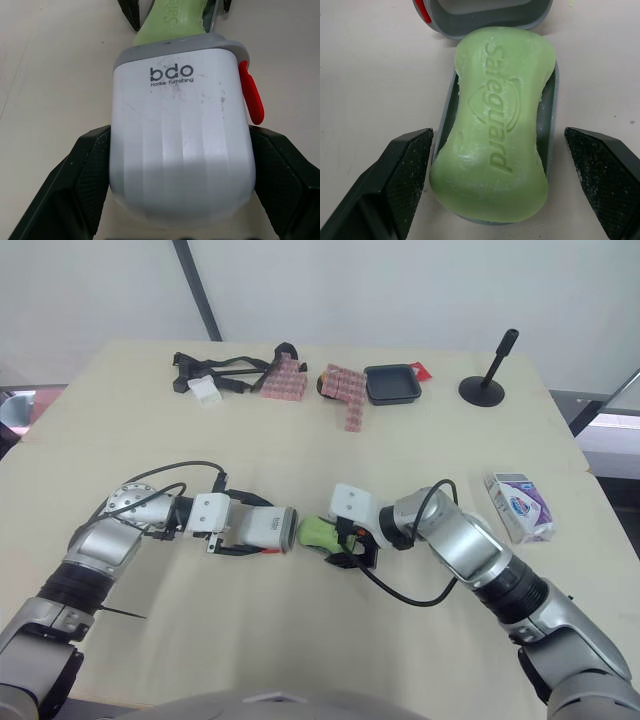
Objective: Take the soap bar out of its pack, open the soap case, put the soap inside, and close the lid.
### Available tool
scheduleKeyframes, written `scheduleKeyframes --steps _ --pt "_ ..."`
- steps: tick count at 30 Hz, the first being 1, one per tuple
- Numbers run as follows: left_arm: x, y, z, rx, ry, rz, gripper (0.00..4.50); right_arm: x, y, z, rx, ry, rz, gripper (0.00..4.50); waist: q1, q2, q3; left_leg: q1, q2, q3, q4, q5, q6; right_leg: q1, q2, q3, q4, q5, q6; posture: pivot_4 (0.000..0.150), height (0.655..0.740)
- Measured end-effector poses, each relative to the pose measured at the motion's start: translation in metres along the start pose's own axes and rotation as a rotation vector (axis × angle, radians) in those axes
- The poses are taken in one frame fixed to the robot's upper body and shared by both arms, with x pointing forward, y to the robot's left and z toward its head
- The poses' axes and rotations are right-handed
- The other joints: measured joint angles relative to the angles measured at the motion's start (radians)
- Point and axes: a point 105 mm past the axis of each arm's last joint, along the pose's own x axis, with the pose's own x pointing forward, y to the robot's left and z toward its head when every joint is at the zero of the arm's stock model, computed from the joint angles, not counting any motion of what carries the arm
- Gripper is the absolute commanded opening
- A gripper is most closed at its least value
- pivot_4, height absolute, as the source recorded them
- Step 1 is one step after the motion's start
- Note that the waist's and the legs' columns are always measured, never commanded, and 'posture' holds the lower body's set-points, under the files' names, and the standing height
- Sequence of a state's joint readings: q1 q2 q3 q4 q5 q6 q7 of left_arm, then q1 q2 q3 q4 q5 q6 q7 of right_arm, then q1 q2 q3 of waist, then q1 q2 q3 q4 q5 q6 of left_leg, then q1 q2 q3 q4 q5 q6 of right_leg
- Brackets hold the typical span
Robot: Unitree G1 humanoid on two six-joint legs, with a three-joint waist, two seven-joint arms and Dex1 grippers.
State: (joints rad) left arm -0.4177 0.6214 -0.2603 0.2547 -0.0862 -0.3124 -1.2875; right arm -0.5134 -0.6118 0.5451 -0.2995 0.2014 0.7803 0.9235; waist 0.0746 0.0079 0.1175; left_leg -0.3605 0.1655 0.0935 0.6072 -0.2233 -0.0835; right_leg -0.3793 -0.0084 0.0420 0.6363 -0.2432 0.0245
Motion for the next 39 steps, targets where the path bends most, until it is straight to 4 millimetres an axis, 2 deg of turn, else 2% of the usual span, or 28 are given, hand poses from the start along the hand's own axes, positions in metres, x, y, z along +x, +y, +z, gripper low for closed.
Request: scheduleKeyframes --steps 15,21,22,31,36,39 --pt "0.001 0.000 0.000 -0.001 -0.004 0.002 3.47 0.005 0.004 0.003 0.098 -0.013 -0.077 4.50 0.002 0.000 0.000 0.001 0.000 0.000 0.000 0.000 0.000 0.000 0.000 0.000 0.000 0.000 0.000 0.150 0.7400" --pt "0.001 0.000 0.000 -0.001 -0.003 0.006 3.47 0.003 0.000 0.003 0.114 -0.005 -0.116 2.73 0.003 0.000 0.000 0.001 0.000 0.000 0.000 0.000 -0.001 0.000 0.000 0.000 0.000 0.000 0.000 0.150 0.7400" --pt "0.001 0.001 0.000 -0.001 -0.004 0.007 3.47 0.004 0.001 0.004 0.114 -0.005 -0.118 2.57 0.002 0.000 0.000 0.001 0.000 0.000 0.000 0.000 -0.001 0.000 0.000 0.000 0.000 0.000 0.000 0.150 0.7400" --pt "0.003 0.001 0.002 -0.001 -0.012 0.010 3.47 0.002 0.002 0.004 0.094 -0.004 -0.103 2.57 0.001 0.000 0.000 0.002 0.000 0.000 0.000 0.000 -0.002 0.000 0.000 0.000 0.000 0.000 0.000 0.150 0.7400" --pt "0.004 0.002 0.002 -0.002 -0.015 0.012 3.47 -0.010 0.001 -0.003 0.045 0.036 -0.043 2.57 0.004 0.000 0.000 0.001 0.000 0.000 0.000 0.000 -0.001 0.000 0.000 0.000 -0.001 0.000 0.000 0.150 0.7400" --pt "0.008 0.002 0.004 -0.006 -0.032 0.016 3.47 -0.021 -0.005 0.000 0.003 0.061 -0.038 2.57 0.002 0.000 0.000 0.000 0.000 0.000 -0.001 0.000 -0.001 0.000 0.001 0.001 0.000 0.000 0.000 0.150 0.7400"
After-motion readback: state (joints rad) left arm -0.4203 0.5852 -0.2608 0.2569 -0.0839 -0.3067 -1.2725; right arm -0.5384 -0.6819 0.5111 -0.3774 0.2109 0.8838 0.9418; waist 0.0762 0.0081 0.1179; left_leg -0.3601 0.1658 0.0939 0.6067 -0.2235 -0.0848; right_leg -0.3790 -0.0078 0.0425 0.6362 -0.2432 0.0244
